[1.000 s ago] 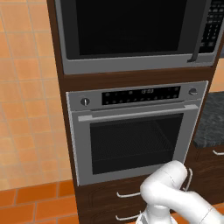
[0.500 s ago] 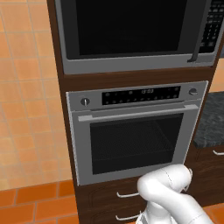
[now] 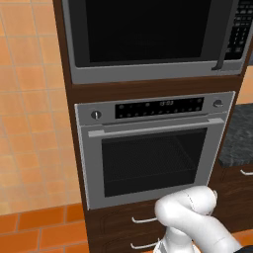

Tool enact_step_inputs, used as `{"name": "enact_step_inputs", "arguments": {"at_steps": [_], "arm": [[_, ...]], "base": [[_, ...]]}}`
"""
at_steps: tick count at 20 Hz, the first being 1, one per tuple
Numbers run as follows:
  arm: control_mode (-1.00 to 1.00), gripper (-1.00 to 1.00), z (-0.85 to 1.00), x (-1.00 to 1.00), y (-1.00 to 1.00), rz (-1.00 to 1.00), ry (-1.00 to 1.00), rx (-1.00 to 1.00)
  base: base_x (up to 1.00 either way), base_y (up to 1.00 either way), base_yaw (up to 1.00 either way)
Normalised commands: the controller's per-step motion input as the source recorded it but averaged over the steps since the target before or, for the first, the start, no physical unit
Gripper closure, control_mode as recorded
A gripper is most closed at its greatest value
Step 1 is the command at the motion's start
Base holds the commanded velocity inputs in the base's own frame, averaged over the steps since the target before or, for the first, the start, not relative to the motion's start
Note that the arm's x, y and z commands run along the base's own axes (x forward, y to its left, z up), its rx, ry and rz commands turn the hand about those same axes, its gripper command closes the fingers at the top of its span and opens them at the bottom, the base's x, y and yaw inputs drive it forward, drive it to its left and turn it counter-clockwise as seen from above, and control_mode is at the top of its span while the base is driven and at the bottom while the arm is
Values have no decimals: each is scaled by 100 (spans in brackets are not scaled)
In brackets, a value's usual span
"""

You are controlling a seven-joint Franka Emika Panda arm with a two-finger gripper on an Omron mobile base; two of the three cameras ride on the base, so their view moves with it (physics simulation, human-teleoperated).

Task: Pick the mushroom from the sink and place it in the bowl. Then pick the bowl and place it in the microwave. Then close the microwave door and press the start button.

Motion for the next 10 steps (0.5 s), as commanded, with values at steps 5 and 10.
{"name": "enact_step_inputs", "arguments": {"at_steps": [5,10], "arm": [[-100,100,-1,37,0,13,1,17],[-100,100,0,67,1,0,-2,0]], "base": [[0,0,0],[0,0,0]]}}
